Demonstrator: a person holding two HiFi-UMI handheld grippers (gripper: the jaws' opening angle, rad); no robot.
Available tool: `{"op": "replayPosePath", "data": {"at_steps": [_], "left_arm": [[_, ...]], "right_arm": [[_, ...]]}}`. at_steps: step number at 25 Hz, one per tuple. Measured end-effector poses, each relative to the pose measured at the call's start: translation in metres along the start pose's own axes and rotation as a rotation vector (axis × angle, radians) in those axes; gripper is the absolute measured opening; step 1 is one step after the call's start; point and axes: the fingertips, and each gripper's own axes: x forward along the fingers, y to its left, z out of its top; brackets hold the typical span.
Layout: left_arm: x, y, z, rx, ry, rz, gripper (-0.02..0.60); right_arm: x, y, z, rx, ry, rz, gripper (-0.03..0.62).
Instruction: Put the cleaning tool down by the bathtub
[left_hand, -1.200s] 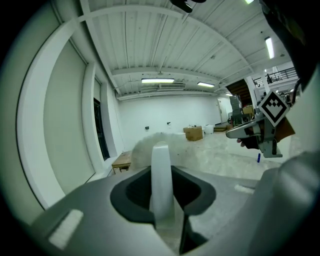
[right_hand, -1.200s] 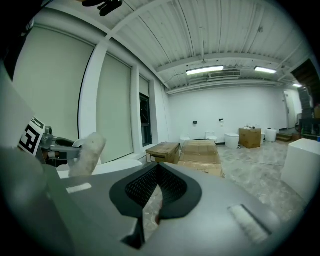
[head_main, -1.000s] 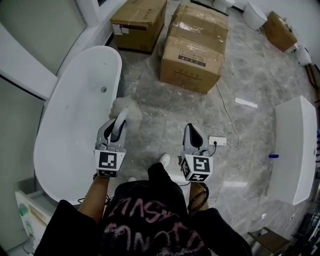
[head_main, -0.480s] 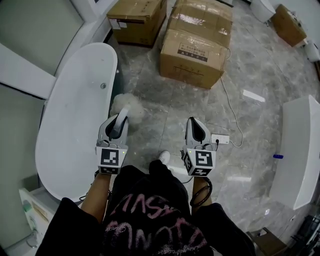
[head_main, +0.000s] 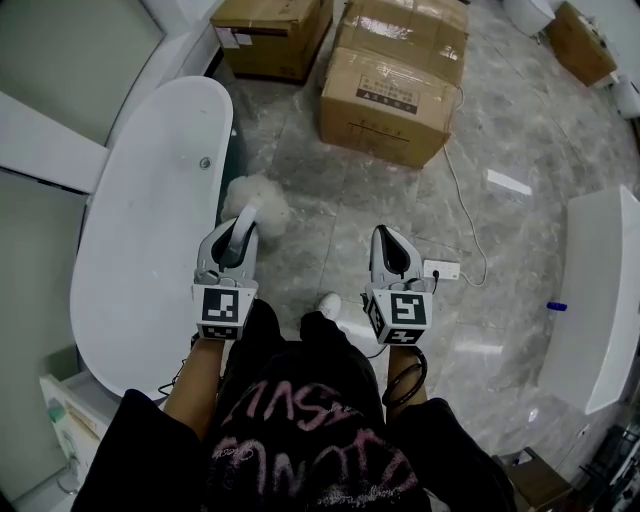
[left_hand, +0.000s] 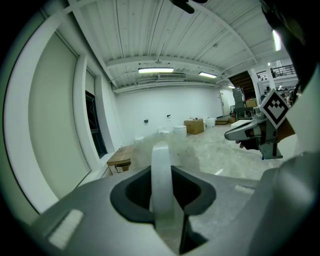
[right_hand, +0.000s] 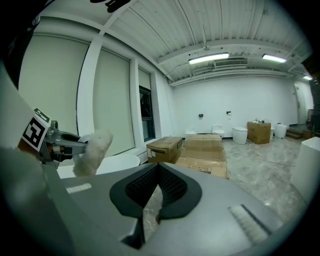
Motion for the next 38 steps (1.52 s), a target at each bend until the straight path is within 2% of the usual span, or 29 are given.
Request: {"op": "replayPosePath", "data": {"at_steps": [4, 8, 17, 20, 29, 33, 38], "left_arm": [[0.000, 0.009, -0.002, -0.012, -0.013, -0.017, 0.080], [-0.002, 0.022, -0.012, -0.078, 0.006, -0.015, 0.080], [0.003, 0.037, -0.040, -0.070, 0.048, -0.062, 0.080], [0.010, 0.037, -0.048, -0.108, 0.062, -0.067, 0.080], [0.038, 0.028, -0.076, -0.089, 0.112, -0.123, 0.080], [0.046, 0.024, -0.085, -0.138, 0.152, -0.133, 0.080], [0.061, 0.023, -0.116, -0.126, 0.186, -0.136, 0.080]], "right_arm": [[0.003, 0.009, 0.002, -0.001, 0.003, -0.021, 0.014], [0.006, 0.022, 0.002, 0.003, 0.016, -0.039, 0.014], [0.018, 0.038, -0.010, 0.023, 0.041, -0.073, 0.014], [0.023, 0.039, -0.017, 0.031, 0.055, -0.082, 0.014], [0.039, 0.034, -0.050, 0.059, 0.102, -0.110, 0.014], [0.046, 0.032, -0.063, 0.068, 0.121, -0.116, 0.014], [0.062, 0.027, -0.083, 0.091, 0.145, -0.117, 0.014]]}}
